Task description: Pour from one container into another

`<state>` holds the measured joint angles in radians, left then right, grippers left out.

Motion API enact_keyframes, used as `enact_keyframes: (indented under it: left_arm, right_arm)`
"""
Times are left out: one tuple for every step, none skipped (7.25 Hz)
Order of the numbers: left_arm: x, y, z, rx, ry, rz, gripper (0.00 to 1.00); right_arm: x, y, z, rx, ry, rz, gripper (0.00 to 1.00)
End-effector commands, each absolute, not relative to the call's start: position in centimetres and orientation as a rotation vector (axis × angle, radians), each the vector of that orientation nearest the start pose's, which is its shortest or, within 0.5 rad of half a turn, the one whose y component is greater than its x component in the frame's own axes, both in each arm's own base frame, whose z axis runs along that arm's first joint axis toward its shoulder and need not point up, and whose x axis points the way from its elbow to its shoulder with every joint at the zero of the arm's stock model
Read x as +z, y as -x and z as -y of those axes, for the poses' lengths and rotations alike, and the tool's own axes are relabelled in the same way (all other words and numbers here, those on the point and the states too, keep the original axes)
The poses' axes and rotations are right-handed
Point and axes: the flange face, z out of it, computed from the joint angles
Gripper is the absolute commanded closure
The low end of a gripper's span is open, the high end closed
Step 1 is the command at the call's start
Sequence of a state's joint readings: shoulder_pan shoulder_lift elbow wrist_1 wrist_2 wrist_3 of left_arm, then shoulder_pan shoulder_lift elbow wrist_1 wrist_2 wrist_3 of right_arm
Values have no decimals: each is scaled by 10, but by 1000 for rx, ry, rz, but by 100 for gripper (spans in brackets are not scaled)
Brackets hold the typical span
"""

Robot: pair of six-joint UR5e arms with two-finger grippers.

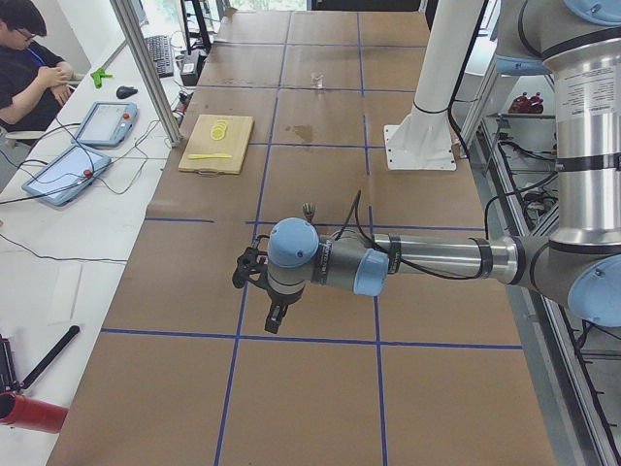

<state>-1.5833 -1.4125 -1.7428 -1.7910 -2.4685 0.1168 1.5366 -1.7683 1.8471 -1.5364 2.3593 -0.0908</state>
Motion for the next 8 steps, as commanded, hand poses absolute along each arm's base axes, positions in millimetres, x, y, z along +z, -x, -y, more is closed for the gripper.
enact_keyframes:
  left_arm:
    - [585, 55, 438, 268, -392, -983, 0]
    - [575, 55, 437, 247, -437, -988, 0]
    - [562, 53, 439, 184, -458, -1003, 0]
    - [554, 50, 436, 161, -510, -1010, 0]
    - [544, 33, 437, 161, -539, -1015, 0]
    - [533, 15, 439, 135, -592, -992, 0]
    - [524, -15, 439, 128, -630, -1003, 0]
    - [511, -42, 435, 110, -697, -1039, 0]
  right_arm:
    - [592, -44, 432, -172, -157, 841, 0]
    - [589, -41, 437, -184, -163, 835, 0]
    - [589, -40, 438, -187, -163, 835, 0]
    - [589, -39, 438, -189, -164, 835, 0]
    - [589, -39, 438, -190, -164, 835, 0]
    - [588, -39, 438, -190, -164, 837, 0]
    - [589, -39, 437, -189, -163, 835, 0]
    - [590, -39, 437, -188, -161, 836, 0]
